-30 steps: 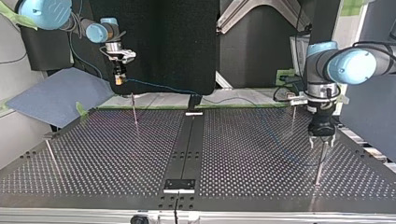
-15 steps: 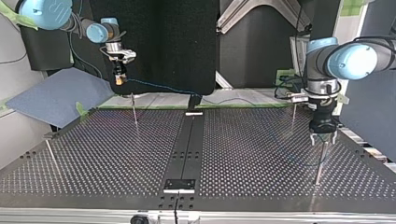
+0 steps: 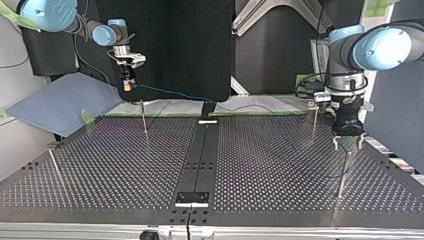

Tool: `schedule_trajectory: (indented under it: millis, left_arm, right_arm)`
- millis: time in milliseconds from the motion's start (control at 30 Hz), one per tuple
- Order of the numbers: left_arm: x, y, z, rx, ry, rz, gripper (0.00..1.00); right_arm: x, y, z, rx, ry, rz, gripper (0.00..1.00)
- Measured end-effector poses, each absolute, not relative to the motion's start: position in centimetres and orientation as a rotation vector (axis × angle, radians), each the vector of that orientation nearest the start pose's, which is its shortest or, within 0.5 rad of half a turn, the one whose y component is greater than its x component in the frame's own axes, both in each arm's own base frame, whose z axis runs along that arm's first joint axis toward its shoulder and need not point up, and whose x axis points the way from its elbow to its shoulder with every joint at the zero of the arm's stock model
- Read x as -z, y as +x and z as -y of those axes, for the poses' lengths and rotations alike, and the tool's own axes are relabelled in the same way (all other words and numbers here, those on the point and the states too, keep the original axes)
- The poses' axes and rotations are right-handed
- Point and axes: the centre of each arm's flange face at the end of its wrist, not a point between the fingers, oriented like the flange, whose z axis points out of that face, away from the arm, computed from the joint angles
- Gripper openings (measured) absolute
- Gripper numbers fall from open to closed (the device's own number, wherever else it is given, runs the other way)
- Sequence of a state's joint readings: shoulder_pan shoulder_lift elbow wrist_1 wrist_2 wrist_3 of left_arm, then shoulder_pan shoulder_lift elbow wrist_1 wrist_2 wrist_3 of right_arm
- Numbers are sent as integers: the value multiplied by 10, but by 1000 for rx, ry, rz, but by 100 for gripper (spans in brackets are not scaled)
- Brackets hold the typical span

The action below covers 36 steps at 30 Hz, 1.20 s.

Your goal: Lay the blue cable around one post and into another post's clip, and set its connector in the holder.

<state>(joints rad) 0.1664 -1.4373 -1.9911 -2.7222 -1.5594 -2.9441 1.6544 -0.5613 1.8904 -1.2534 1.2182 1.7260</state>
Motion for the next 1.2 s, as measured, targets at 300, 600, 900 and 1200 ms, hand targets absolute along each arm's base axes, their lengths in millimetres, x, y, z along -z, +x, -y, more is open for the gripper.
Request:
schedule_trajectory:
  millis: [300, 600, 900, 1200]
  left_arm:
    - [-402, 423, 57, 904, -1042, -1086, 100]
    - [-428, 410, 38, 769, -1048, -1047, 100]
    - [-478, 395, 34, 668, -1014, -994, 100]
    - [-494, 402, 43, 578, -1014, -1035, 100]
  right_arm:
    - [99, 212, 523, -1598, 1528, 1181, 0]
    - [99, 212, 524, -1600, 1527, 1182, 0]
    - [99, 213, 525, -1597, 1532, 1184, 0]
    - [99, 214, 525, -1597, 1535, 1185, 0]
